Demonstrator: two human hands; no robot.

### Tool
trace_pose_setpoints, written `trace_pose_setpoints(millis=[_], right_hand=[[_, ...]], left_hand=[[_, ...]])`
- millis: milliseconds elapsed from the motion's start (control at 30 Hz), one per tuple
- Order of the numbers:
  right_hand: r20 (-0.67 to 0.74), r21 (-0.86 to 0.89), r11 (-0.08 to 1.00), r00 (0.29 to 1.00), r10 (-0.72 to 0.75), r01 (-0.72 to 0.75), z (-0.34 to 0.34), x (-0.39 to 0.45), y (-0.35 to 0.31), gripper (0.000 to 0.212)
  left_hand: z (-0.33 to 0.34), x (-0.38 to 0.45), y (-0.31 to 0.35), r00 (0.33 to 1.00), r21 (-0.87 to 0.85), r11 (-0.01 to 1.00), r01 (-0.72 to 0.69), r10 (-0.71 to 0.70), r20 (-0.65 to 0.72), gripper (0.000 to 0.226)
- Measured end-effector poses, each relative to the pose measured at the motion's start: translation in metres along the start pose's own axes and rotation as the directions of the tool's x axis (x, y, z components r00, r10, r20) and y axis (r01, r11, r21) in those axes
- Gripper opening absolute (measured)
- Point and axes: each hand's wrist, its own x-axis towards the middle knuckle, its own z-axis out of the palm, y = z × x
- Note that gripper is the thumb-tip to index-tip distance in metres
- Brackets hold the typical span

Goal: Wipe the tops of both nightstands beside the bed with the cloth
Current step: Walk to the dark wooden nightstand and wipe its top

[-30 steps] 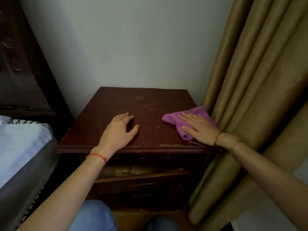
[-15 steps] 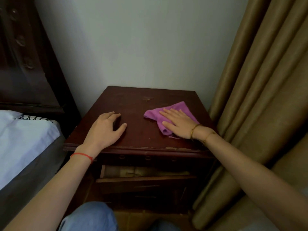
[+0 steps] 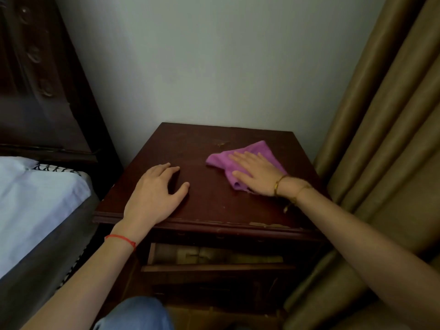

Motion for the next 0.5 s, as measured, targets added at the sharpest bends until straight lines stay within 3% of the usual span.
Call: trace_pose_setpoints(millis=[67, 133, 333, 400, 500], right_hand=[[-0.014, 0.024, 0.989, 0.989, -0.145, 0.145, 0.006, -0.012, -0.017, 0.058], [-0.004, 0.042, 0.982, 0.983, -0.186, 0.186, 0.004, -0.010, -0.007, 0.059], [-0.005, -0.035, 0.983, 0.984, 0.180, -0.180, -0.009, 0.065, 0.051, 0.059], [-0.013, -0.040, 0.989, 0.990, 0.140, -0.140, -0.004, 0.086, 0.034, 0.060], [-0.007, -0.027, 0.998, 0.999, -0.051, 0.051, 0.005, 0.087, -0.004, 0.061]], left_hand=[[0.000, 0.000, 0.000, 1.000, 0.005, 1.000, -0.001, 0.001, -0.003, 0.057], [0.001, 0.000, 0.000, 1.000, 0.007, 1.000, -0.002, 0.002, 0.007, 0.058], [0.000, -0.001, 0.002, 1.000, 0.010, 1.000, -0.005, 0.004, 0.005, 0.059], [0.000, -0.001, 0.000, 1.000, 0.012, 1.000, -0.009, 0.009, -0.001, 0.059], [0.000, 0.000, -0.002, 1.000, 0.015, 1.000, -0.011, 0.011, 0.000, 0.069]])
